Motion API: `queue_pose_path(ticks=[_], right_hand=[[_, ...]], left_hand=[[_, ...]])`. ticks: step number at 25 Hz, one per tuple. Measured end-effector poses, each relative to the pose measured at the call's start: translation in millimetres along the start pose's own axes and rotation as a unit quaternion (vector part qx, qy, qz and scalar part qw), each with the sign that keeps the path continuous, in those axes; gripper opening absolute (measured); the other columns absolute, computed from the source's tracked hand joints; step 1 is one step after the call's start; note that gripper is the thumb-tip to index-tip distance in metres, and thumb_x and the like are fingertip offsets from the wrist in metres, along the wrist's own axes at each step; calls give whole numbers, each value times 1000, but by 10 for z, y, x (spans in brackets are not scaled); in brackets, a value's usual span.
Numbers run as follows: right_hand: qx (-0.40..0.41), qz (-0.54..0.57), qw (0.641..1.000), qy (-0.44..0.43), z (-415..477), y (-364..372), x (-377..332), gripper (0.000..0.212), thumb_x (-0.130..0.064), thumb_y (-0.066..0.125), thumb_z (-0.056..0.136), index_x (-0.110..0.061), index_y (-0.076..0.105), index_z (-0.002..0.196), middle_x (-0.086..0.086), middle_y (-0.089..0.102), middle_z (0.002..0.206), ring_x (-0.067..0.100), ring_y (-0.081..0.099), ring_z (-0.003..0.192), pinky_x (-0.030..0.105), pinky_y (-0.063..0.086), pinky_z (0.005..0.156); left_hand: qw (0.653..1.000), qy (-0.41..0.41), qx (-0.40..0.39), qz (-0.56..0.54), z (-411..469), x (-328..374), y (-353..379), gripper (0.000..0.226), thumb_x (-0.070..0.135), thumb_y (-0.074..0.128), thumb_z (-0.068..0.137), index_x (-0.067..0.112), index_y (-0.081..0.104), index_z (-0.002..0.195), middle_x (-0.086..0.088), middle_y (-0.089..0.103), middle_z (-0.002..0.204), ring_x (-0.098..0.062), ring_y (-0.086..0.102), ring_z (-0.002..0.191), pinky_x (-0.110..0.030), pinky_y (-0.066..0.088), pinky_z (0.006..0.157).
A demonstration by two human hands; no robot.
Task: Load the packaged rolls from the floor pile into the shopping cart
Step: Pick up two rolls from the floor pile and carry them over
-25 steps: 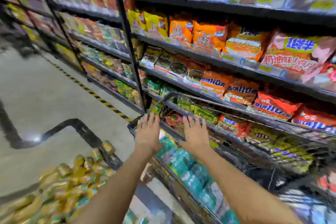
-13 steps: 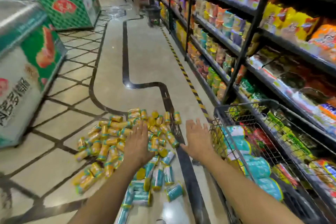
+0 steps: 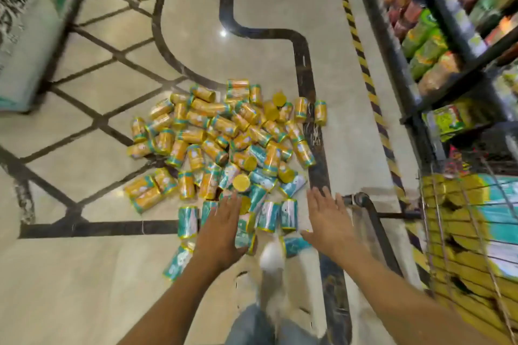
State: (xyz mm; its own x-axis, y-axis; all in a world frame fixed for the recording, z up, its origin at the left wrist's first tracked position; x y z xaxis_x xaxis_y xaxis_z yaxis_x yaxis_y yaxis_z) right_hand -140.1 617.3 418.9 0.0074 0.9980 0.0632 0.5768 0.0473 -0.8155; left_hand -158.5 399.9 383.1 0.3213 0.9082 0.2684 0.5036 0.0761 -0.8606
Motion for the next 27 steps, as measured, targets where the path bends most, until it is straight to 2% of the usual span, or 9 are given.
queue_pose_path(ticks=[1, 3, 5, 7, 11, 15, 19, 23, 27], right_hand=[[-12, 3, 1000, 5, 167, 246, 17, 91, -50, 49, 92, -7, -4, 151, 10, 0, 160, 27, -3, 148, 45, 1, 119], [-50, -4, 999, 6, 546, 894, 31, 91, -49, 49, 92, -7, -6, 151, 8, 0, 160, 27, -3, 148, 44, 1, 119], [-81, -18, 997, -2, 919, 1576, 33, 92, -50, 49, 92, -7, -7, 151, 8, 0, 160, 27, -2, 148, 43, 1, 119], [-96, -30, 995, -11, 1265, 2282, 14, 94, -51, 51, 90, -6, -4, 151, 9, 4, 160, 27, 1, 148, 44, 3, 119], [-102, -33, 994, -29, 1793, 3455, -39, 94, -52, 59, 84, -5, 9, 149, 11, 17, 155, 28, 10, 145, 45, 6, 119], [-136, -58, 987, -64, 2171, 4259, -81, 100, -50, 64, 83, -4, 5, 150, 14, 13, 156, 29, 8, 146, 42, 6, 118], [-88, -68, 990, -81, 2404, 4509, -68, 80, -13, 57, 89, 1, 6, 150, 21, 18, 155, 35, 17, 143, 44, 11, 118], [-6, -98, 991, -96, 2522, 4662, -101, 71, 1, 69, 76, 5, 37, 140, 28, 48, 133, 43, 47, 122, 51, 35, 105], [-37, -64, 994, -80, 2461, 4529, -118, 67, -4, 54, 91, -1, 19, 147, 21, 34, 146, 37, 34, 134, 46, 29, 110]], left_hand=[[1000, 10, -13, 9, 102, -92, 195, 116, 48, 89, 44, -5, 43, 136, -21, 44, 142, -40, 50, 124, -51, 45, 94], [1000, 10, -29, 0, 364, -328, 796, 112, 43, 81, 65, 0, 18, 148, -14, 15, 155, -35, 22, 142, -45, 24, 113], [998, 10, -54, -30, 643, -517, 1486, 108, 40, 74, 75, 6, 3, 150, -10, 0, 158, -29, 4, 147, -36, 6, 118], [996, 7, -84, -30, 896, -630, 2172, 106, 42, 70, 79, 6, 0, 150, -9, -3, 159, -27, 0, 147, -33, 0, 118], [991, -31, -131, -2, 1227, -942, 3351, 104, 43, 69, 80, 2, 3, 150, -15, 3, 158, -30, 5, 147, -39, 7, 119], [989, -72, -125, 43, 1465, -1252, 4108, 102, 38, 69, 83, 1, 2, 150, -16, 7, 158, -30, 10, 145, -36, 12, 116], [996, -61, -23, 53, 1657, -1339, 4360, 94, 18, 78, 73, -6, 23, 145, -27, 29, 148, -39, 28, 138, -43, 19, 115], [995, -53, 68, 55, 1722, -1395, 4495, 75, 8, 80, 66, -11, 45, 130, -32, 50, 129, -45, 47, 124, -51, 31, 108], [997, -12, 38, 70, 1745, -1385, 4356, 78, 14, 86, 59, -9, 51, 124, -28, 58, 119, -44, 56, 113, -52, 46, 94]])
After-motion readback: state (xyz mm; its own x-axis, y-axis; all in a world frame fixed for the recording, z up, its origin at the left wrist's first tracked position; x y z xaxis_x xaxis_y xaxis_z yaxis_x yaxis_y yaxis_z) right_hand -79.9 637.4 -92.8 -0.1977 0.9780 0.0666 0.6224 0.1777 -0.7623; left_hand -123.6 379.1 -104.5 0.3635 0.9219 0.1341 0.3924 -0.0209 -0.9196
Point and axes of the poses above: each hand's wrist, its own z-axis towards the middle knuckle, its own y-axis out of the palm, x = y × z, the point moved 4 cm from there along z, towards the middle knuckle
